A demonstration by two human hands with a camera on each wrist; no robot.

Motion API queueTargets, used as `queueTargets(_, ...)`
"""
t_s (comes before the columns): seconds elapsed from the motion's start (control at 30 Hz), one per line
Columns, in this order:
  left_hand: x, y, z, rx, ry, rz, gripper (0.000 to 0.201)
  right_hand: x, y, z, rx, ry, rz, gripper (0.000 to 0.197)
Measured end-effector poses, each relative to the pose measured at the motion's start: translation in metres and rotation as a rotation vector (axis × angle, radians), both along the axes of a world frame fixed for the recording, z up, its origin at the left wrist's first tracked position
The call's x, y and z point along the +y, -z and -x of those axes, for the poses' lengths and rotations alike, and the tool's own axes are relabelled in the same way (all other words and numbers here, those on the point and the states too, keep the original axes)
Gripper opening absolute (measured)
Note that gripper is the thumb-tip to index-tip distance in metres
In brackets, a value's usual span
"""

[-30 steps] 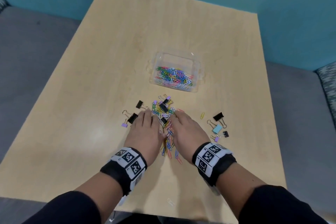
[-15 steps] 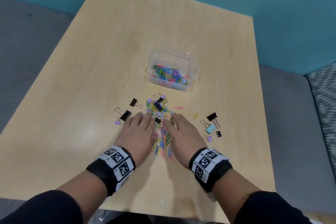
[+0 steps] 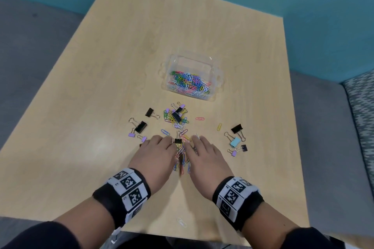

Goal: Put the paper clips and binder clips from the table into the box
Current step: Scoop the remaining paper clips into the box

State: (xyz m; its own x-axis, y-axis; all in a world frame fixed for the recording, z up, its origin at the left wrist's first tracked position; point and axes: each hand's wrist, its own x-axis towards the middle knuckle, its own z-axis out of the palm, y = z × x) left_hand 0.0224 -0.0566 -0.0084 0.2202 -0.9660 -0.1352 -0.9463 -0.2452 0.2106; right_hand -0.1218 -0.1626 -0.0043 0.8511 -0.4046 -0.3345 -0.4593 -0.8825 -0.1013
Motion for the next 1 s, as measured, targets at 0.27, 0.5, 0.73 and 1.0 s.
queueTargets(0.27, -0.006, 0.006, -0.011, 0.037, 0.021, -0.085, 0.036, 0.001, -0.004, 0.002, -0.062, 0.01, -0.035, 0.067)
queueTargets(0.5, -0.005, -0.002, -0.003, -0.01, 0.01, -0.081, 0.045, -0.017, -0.006, -0.024, -0.015, -0.047, -0.086, 0.071)
queueTargets(0.73, -0.014, 0.001, -0.014, 0.026, -0.128, -0.082, 0.027, -0.019, -0.004, -0.014, 0.045, -0.05, -0.047, 0.071)
queueTargets(1.0, -0.015, -0.011, -0.031, 0.087, -0.213, 0.056, 0.018, -0.012, -0.006, 0.011, -0.015, -0.013, -0.092, 0.066)
